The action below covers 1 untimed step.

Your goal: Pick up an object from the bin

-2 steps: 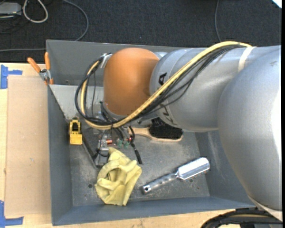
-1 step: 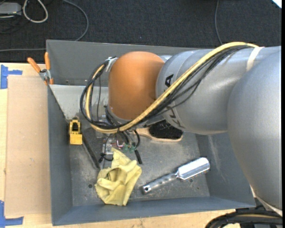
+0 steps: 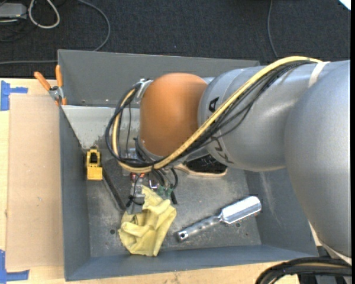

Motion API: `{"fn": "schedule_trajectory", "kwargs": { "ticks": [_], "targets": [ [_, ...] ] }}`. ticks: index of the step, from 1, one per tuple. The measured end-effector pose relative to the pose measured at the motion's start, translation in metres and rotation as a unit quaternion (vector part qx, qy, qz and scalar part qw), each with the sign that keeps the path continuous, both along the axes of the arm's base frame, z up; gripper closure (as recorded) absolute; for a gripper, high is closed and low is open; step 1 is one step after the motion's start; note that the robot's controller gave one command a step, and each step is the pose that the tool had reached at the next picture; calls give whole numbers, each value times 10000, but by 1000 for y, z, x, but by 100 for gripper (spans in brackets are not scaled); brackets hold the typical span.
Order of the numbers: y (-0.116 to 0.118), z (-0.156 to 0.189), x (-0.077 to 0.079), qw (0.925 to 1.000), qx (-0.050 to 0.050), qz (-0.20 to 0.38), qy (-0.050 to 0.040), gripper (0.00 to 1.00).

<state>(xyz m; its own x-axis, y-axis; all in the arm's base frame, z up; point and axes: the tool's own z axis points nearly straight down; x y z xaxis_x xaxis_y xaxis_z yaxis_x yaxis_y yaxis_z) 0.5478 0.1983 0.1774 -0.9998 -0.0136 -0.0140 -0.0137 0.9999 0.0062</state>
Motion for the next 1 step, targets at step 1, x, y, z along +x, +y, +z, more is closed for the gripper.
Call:
{"fn": "schedule_trajectory", "kwargs": {
  "ticks": [1],
  "targets": [
    [-24,66,-14,9999,-14,108,34,0]
  ]
}}
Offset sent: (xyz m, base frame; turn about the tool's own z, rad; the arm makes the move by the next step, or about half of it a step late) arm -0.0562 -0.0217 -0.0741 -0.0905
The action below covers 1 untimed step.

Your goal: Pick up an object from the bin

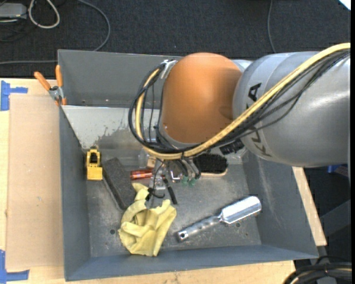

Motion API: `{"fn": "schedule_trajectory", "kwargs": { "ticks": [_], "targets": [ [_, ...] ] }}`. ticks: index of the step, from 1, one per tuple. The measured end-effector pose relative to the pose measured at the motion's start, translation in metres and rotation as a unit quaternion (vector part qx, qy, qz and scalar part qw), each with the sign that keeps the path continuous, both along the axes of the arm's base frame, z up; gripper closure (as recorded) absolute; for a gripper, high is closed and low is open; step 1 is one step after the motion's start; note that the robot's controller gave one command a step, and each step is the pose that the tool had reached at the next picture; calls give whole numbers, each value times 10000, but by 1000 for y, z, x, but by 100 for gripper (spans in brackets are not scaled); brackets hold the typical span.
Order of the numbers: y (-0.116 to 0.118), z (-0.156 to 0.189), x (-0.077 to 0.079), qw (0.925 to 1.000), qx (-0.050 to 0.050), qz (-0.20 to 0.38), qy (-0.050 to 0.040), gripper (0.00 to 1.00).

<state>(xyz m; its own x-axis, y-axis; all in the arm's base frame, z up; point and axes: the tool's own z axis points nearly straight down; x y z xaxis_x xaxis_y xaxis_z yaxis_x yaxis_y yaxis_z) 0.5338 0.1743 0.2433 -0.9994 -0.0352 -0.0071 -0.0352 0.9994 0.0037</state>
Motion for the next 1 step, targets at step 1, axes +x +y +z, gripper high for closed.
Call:
{"fn": "schedule_trajectory", "kwargs": {
  "ticks": [1],
  "targets": [
    [0,-62,-22,9998,-11,176,31,0]
  ]
}}
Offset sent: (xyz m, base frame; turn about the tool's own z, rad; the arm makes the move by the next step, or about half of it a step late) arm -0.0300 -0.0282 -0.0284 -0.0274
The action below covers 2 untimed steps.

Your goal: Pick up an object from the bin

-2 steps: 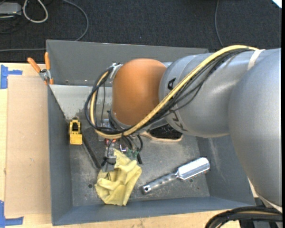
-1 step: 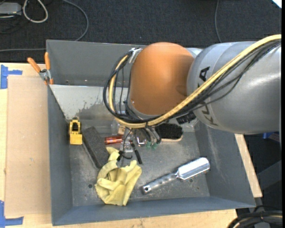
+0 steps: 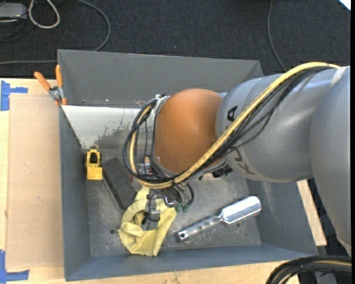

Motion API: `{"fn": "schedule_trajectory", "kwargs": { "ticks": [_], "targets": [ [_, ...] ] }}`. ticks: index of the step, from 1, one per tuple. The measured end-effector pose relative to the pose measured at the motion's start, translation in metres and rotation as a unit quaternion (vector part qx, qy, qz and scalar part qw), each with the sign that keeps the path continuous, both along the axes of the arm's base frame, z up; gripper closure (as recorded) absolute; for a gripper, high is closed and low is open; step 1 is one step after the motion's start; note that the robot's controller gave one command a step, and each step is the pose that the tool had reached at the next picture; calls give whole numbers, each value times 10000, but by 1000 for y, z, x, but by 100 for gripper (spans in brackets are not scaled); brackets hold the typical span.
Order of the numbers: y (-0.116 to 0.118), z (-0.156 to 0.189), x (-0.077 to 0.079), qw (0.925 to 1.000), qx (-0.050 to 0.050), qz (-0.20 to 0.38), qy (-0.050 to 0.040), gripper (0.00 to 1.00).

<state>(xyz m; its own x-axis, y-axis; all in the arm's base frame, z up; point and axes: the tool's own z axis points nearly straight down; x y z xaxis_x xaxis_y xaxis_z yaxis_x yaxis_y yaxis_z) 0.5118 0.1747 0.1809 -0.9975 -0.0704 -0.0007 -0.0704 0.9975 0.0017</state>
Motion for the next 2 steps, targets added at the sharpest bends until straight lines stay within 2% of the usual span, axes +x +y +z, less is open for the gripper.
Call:
{"fn": "schedule_trajectory", "kwargs": {
  "ticks": [1,2],
  "targets": [
    [-29,35,-7,9999,24,-55,-88,100],
    [-29,33,-8,10000,21,-62,-72,100]
  ]
}}
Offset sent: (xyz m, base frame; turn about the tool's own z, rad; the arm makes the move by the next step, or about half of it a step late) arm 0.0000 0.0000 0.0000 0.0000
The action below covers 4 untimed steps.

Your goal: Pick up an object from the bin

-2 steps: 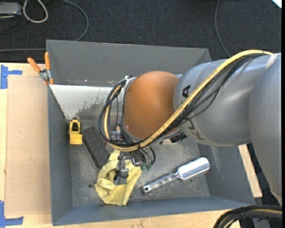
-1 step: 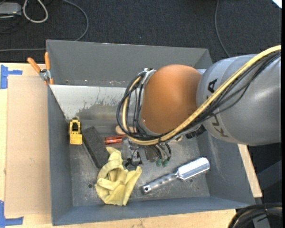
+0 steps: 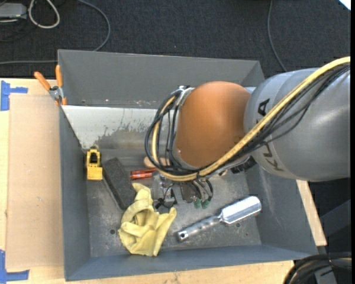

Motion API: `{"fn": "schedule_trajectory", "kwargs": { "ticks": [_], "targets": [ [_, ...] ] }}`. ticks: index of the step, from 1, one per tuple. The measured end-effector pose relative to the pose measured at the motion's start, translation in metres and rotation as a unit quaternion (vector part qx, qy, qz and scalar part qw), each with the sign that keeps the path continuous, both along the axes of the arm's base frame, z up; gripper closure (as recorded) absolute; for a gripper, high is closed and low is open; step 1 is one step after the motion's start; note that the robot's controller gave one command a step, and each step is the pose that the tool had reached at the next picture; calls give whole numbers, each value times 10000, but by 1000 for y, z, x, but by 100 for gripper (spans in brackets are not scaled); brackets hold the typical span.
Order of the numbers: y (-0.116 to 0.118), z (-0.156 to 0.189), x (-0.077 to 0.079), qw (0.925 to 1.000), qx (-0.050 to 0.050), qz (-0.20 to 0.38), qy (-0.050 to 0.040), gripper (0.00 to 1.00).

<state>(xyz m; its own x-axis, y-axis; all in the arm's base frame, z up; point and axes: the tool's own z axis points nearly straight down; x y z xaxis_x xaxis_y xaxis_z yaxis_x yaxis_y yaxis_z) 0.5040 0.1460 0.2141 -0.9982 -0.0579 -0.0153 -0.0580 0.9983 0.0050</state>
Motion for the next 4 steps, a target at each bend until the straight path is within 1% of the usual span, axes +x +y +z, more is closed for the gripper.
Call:
{"fn": "schedule_trajectory", "kwargs": {
  "ticks": [1,2,3,4],
  "targets": [
    [21,-2,-7,10000,2,89,4,100],
    [21,-28,-1,10000,-10,-7,21,100],
    [18,-29,-5,9996,-8,290,9,100],
    [3,-83,7,9970,-24,769,33,100]
  ]
}}
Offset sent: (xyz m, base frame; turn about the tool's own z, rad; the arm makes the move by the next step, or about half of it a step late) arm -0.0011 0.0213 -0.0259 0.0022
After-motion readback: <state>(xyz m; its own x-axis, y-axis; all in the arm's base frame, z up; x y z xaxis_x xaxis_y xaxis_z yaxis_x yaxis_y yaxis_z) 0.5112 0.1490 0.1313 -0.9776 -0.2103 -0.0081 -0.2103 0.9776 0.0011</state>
